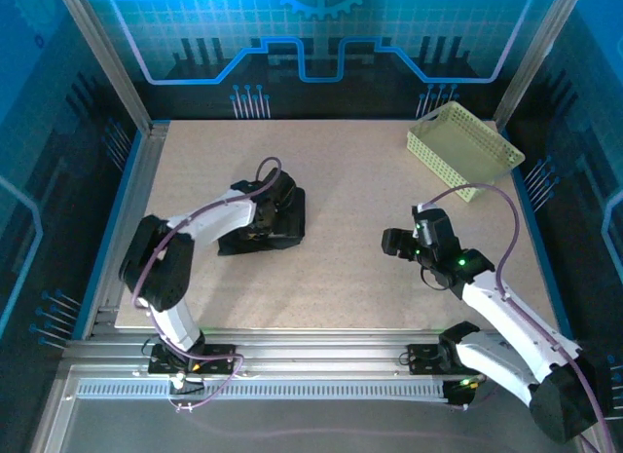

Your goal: Fold the inside-out t-shirt

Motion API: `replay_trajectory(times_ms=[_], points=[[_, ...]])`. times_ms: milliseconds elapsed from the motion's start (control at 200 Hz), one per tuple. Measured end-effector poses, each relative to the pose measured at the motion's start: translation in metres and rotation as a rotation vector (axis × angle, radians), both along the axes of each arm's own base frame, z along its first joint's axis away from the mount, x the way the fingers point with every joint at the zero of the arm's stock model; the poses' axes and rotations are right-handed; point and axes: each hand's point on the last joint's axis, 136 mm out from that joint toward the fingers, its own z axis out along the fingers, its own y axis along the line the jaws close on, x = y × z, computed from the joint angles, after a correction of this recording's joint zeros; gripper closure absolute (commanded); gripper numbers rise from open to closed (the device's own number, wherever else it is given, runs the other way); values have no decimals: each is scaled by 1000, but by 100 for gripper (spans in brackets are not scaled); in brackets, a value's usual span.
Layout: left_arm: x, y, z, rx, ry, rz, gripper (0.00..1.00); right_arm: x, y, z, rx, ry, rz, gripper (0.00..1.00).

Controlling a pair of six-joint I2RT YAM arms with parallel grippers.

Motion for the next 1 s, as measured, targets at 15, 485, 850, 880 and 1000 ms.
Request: replay_trajectory(times_ms=[15, 485, 850, 880, 1000], points=[[0, 2, -4, 3, 11, 4, 1, 0, 0, 1, 1, -2, 0, 16], [60, 73, -18, 55, 100, 22, 1, -8, -8, 12, -1, -32, -6, 16], [119, 136, -21, 89, 90, 46, 1, -17, -17, 18, -22, -29, -16, 16], [123, 142, -21, 97, 85, 49, 1, -18, -18, 18, -25, -27, -17, 16], [139, 171, -18, 151, 60, 53, 1, -21, -20, 16, -35, -12, -22, 16]])
